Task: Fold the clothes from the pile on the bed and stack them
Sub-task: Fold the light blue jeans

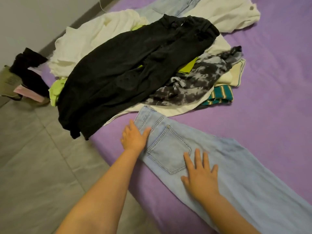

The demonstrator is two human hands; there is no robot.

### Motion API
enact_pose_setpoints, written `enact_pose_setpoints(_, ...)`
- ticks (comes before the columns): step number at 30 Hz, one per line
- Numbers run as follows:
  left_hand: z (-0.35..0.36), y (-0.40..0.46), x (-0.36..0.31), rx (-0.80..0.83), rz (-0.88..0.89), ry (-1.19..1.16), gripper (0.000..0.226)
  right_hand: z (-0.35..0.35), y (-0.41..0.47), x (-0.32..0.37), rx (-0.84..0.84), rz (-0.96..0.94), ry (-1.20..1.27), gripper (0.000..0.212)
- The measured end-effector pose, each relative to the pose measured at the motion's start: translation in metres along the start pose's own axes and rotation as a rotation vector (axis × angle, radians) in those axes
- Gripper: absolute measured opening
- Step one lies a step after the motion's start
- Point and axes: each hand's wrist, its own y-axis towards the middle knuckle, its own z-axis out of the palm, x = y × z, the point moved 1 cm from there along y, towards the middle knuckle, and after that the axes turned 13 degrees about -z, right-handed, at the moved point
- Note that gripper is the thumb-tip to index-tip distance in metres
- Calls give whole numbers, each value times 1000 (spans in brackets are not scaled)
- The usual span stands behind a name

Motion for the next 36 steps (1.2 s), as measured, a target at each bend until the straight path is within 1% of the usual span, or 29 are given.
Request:
enact_pose_setpoints(1, -1, 6, 0, 33, 18, 14, 84, 0, 0, 0, 5, -7, 0, 85)
enact_pose_setpoints(3, -4, 14, 2, 45, 31, 56, 80, -1, 3, -4, 41, -17, 0, 89)
enact_pose_setpoints(5, -8, 18, 3, 71, -23, 21, 79, -4, 6, -8, 69, -25, 31, 92)
enact_pose_setpoints(7, -11, 16, 3, 170, -109, -127, 71, -9, 5, -10, 79, -35, 85, 95)
enact_pose_setpoints(10, -17, -5, -1, 324, -140, -493, 47, -24, -3, -15, 31, -54, 244, 89)
enact_pose_setpoints(12, -22, -33, -6, 396, -87, -685, 37, -42, -11, -18, -38, -39, 496, 81)
enact_pose_setpoints(13, -24, -49, -10, 446, -46, -761, 35, -52, -18, -19, -78, -15, 698, 76)
enact_pose_setpoints(15, -26, -85, -18, 560, 54, -844, 39, -73, -35, -18, -153, 35, 1127, 67)
enact_pose_setpoints(17, -25, -123, -27, 649, 182, -834, 43, -90, -56, -17, -246, 53, 1381, 60)
enact_pose_setpoints(21, -6, -202, -49, 753, 549, -580, 60, -105, -99, -27, -501, 10, 1798, 62)
enact_pose_setpoints(22, 2, -220, -54, 757, 637, -496, 58, -105, -111, -33, -556, 24, 1834, 58)
enact_pose_setpoints(23, 11, -236, -59, 766, 707, -420, 51, -102, -123, -39, -612, 68, 1833, 52)
enact_pose_setpoints(24, 20, -249, -63, 797, 747, -353, 37, -95, -134, -47, -661, 144, 1800, 45)
enact_pose_setpoints(25, 27, -261, -65, 866, 746, -303, 25, -86, -143, -56, -698, 245, 1757, 37)
enact_pose_setpoints(26, 35, -271, -66, 938, 714, -269, 20, -74, -151, -66, -726, 347, 1719, 30)
enact_pose_setpoints(27, 44, -277, -65, 967, 675, -263, 20, -62, -158, -76, -749, 425, 1700, 25)
enact_pose_setpoints(28, 53, -279, -62, 919, 647, -253, 23, -51, -164, -86, -773, 477, 1692, 23)
enact_pose_setpoints(29, 63, -277, -59, 796, 649, -223, 26, -42, -170, -94, -794, 514, 1685, 23)
enact_pose_setpoints(31, 78, -269, -52, 507, 693, -80, 36, -21, -183, -108, -824, 569, 1677, 22)
enact_pose_setpoints(32, 83, -264, -49, 423, 709, -4, 41, -10, -190, -114, -836, 597, 1676, 21)
enact_pose_setpoints(36, 106, -253, -38, 294, 785, 406, 55, 31, -209, -131, -875, 696, 1691, 21)
